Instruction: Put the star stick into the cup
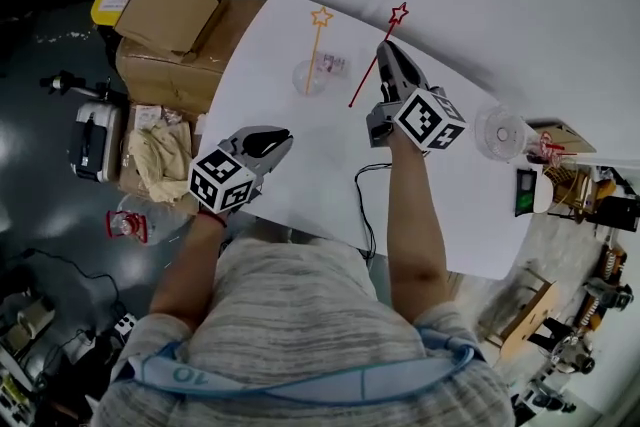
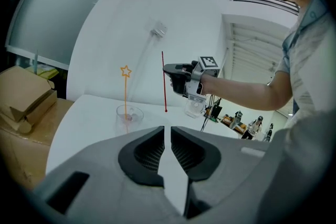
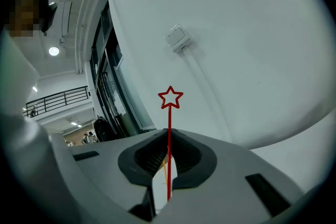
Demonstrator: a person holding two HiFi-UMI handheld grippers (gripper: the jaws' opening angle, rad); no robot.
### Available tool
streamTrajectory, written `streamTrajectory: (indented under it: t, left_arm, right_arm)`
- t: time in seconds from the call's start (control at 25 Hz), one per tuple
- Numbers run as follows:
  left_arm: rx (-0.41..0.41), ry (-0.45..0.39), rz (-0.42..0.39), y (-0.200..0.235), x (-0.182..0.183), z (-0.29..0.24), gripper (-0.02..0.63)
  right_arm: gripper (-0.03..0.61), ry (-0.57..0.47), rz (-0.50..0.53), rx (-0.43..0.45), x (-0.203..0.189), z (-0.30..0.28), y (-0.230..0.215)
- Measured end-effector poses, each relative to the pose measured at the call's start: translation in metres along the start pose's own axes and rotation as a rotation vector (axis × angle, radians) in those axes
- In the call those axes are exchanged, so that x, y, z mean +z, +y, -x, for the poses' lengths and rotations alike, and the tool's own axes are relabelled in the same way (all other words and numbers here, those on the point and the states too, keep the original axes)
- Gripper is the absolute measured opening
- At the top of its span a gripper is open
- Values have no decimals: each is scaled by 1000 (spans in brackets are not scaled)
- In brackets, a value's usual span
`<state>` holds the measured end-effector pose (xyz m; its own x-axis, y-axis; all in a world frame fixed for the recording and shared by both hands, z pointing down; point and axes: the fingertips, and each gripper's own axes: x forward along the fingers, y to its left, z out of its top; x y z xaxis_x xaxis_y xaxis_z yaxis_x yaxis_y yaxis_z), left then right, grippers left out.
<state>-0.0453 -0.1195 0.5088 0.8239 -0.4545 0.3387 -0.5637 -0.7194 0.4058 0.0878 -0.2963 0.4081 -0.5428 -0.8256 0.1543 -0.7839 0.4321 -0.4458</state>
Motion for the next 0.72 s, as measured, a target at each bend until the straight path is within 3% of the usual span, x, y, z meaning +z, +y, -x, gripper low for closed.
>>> streamTrajectory:
  t: [0.4, 0.72]
  left_arm:
    - [56, -6, 44, 22, -8, 23, 38]
    - [89, -11, 70, 35, -14, 35, 38]
  right_arm:
    - [20, -29, 3, 87, -9, -51, 37]
    - [20, -16, 80, 64, -45, -66, 37]
